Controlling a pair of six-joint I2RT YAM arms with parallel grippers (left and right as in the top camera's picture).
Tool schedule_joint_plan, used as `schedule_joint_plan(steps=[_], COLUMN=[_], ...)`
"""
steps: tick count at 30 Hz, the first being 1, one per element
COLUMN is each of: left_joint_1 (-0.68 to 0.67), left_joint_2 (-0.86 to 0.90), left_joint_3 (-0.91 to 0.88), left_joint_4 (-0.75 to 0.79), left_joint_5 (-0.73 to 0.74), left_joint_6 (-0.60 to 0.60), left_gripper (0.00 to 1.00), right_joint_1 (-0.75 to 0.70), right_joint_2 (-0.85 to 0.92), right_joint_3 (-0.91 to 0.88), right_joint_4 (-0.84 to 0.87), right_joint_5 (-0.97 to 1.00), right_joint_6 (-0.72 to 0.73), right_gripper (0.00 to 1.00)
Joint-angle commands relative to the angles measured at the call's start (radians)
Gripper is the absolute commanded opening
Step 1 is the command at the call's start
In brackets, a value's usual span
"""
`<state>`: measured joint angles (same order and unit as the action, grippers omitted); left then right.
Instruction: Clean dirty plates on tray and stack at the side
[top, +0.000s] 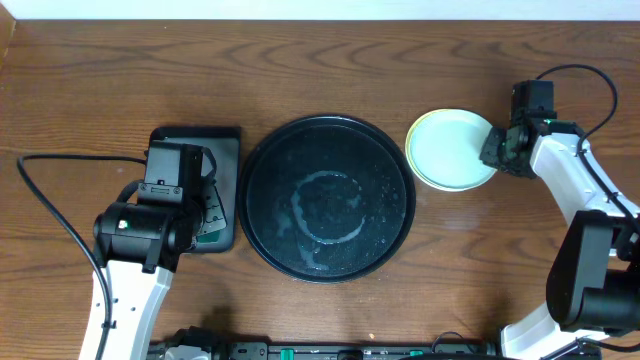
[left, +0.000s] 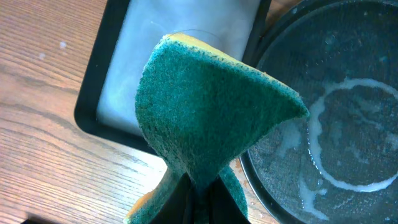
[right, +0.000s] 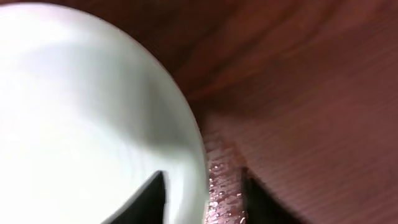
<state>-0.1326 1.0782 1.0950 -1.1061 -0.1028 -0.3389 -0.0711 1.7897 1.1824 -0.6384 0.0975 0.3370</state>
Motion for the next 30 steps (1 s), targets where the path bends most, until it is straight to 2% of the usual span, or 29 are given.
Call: schedule_joint_plan(steps=[1, 4, 7, 8, 10, 12, 15, 22, 30], left_joint_1=[0.002, 0.002, 0.002, 0.002, 0.002, 0.002, 0.002, 0.002, 0.002], left_joint_2=[-0.003, -0.003, -0.003, -0.003, -0.003, -0.003, -0.003, -0.003, -0.002], left_joint_3=[-0.002, -0.002, -0.002, -0.002, -0.002, -0.001, -0.002, -0.002, -0.002], left_joint_4=[0.002, 0.002, 0.002, 0.002, 0.002, 0.002, 0.002, 0.002, 0.002], left_joint_5=[0.005, 0.005, 0.005, 0.005, 0.005, 0.005, 0.006, 0.006, 0.006], left_joint_6=[0.010, 0.010, 0.010, 0.010, 0.010, 0.010, 0.010, 0.010, 0.010], left_gripper=[0.08, 0.07, 0.07, 0.07, 0.07, 0.07, 0.08, 0.07, 0.08], right_joint_1=[-0.004, -0.004, 0.000, 0.011, 0.030, 0.053, 0.088, 0.171, 0.229], right_joint_2=[0.000, -0.016, -0.032, -0.034, -0.034, -0.034, -0.034, -0.034, -0.026], right_joint_3=[-0.002, -0.001, -0.001, -0.001, -0.001, -0.001, -0.002, -0.003, -0.033], right_joint_4=[0.013, 0.004, -0.025, -0.042, -0.056, -0.066, -0.061, -0.055, -0.002], right_joint_5=[-0.055, -0.164, -0.284, -0.375, -0.426, -0.417, -0.368, -0.150, -0.123], right_joint_6=[-0.041, -0.099, -0.099, -0.099, -0.099, -0.100, -0.099, -0.099, -0.099], right_gripper=[0.49, 0.56, 0.50, 0.43, 0.34, 0.16, 0.01, 0.01, 0.01])
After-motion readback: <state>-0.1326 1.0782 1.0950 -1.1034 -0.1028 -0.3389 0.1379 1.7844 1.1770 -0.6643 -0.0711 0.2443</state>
